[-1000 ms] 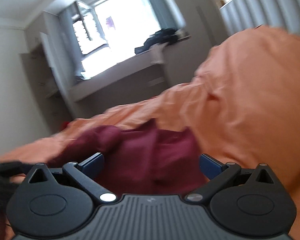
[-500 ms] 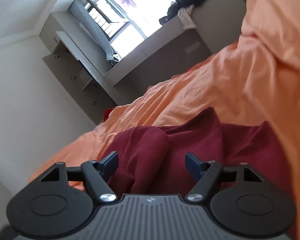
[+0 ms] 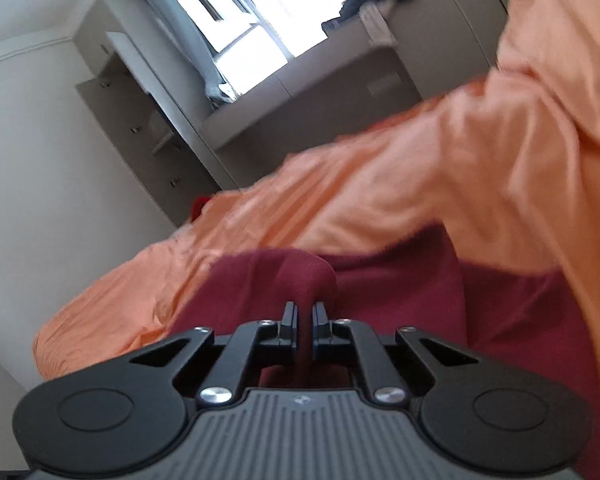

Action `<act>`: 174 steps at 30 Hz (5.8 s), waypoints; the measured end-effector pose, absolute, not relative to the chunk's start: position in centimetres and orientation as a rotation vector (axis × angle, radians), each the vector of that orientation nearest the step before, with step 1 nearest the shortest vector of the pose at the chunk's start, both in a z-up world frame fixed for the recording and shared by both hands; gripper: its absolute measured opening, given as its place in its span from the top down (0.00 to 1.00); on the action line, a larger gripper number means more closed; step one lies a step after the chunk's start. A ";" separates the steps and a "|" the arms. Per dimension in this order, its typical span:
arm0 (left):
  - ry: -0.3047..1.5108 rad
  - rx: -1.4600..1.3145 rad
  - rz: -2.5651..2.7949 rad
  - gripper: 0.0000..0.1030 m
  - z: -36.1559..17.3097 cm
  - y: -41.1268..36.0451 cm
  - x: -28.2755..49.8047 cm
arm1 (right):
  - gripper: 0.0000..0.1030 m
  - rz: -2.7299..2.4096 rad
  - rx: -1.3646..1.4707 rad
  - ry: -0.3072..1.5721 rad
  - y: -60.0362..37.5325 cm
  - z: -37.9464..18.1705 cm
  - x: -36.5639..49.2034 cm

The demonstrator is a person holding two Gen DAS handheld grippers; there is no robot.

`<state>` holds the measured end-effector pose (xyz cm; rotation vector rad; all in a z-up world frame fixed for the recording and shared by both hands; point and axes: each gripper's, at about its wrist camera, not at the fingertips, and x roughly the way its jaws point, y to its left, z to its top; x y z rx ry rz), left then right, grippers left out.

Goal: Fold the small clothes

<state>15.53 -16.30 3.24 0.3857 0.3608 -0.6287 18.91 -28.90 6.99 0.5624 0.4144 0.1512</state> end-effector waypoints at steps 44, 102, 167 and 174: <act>0.501 0.147 -0.679 0.15 6.2 -17.4 17.1 | 0.39 -0.149 0.377 0.400 -33.3 4.4 9.6; 0.683 0.103 -0.435 0.00 0.4 -14.1 22.9 | 0.48 -0.116 0.489 0.380 -35.4 3.0 9.6; 0.762 -0.006 -0.530 0.00 1.6 -13.3 27.3 | 0.23 0.027 0.651 0.347 -36.9 -0.9 10.1; 0.757 0.008 -0.534 0.00 1.6 -13.4 27.3 | 0.22 0.022 0.639 0.348 -36.7 -1.0 10.2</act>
